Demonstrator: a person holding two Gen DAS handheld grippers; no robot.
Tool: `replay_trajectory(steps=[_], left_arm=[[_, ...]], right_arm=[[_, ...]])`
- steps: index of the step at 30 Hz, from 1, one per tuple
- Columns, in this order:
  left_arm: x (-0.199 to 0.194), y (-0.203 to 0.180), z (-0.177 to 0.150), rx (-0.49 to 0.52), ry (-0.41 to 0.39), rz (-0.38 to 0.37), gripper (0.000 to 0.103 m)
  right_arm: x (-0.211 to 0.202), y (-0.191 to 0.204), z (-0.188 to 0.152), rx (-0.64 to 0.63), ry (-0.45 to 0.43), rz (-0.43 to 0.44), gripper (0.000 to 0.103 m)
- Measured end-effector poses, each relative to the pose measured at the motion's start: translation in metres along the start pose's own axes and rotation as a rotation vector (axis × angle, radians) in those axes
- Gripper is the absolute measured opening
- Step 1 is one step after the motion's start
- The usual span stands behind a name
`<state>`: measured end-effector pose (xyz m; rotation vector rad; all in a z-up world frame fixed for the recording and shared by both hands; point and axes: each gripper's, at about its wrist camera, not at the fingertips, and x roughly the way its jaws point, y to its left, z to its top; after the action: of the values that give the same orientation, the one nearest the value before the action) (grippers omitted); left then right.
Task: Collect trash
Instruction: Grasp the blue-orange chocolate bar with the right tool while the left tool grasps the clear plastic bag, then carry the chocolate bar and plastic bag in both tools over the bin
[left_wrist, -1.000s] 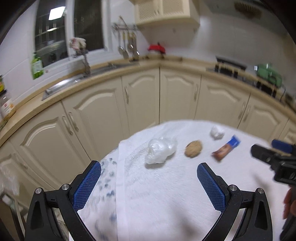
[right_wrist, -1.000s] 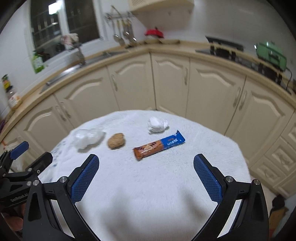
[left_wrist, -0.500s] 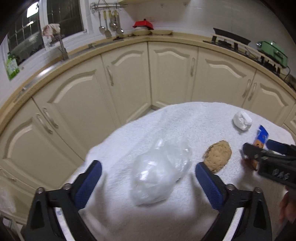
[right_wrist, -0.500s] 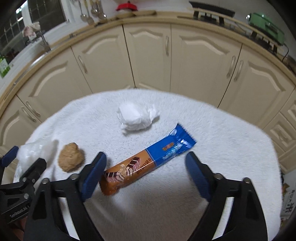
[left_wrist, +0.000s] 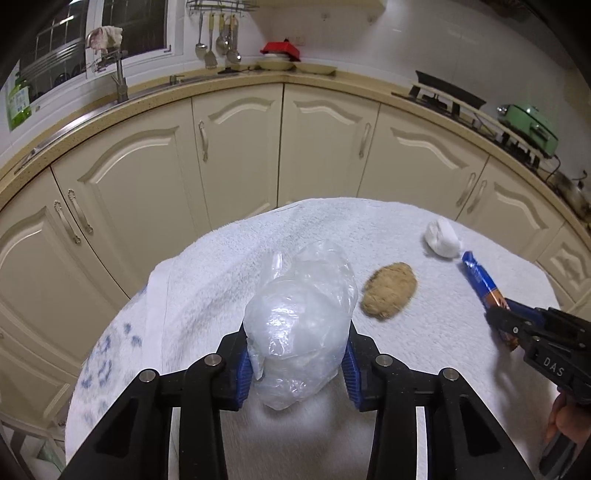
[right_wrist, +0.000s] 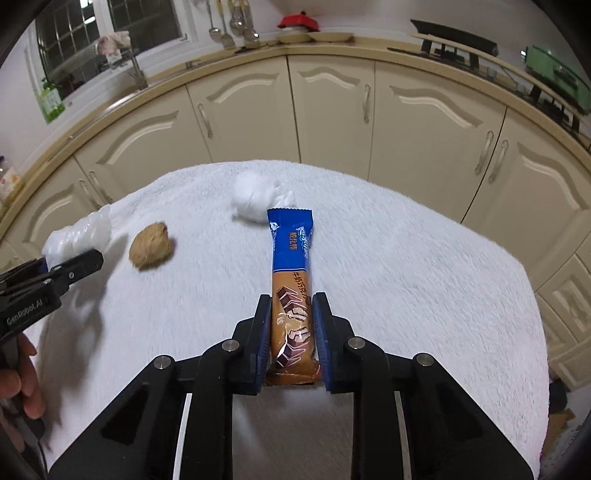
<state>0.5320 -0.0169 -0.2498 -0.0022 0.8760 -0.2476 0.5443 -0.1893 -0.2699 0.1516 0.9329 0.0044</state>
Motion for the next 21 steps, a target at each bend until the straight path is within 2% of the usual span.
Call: replay_trajectory(steps=[5,11,12,21], left_arm=[[-0.004,-0.008,-0.005,-0.010,-0.021,0.001,0.036],[-0.021,-0.010,-0.024,-0.043,-0.039,-0.007,0.036],[-0.034,-0.012,-0.037,-0.045,-0.045,-0.007,0.036],[-0.091,-0.026,-0.063,-0.057,-0.118,-0.047,0.036]], right_arm=[[-0.008,0.002,-0.004,-0.008,-0.018,0.008,0.024],[0.006,0.010,0.004,-0.063,-0.014,-0.025,0.025],[0.005,0.011,0.004,-0.069,-0.011,-0.021,0.021],[-0.039,0.002,-0.035,-0.035,-0.033,0.161,0.020]])
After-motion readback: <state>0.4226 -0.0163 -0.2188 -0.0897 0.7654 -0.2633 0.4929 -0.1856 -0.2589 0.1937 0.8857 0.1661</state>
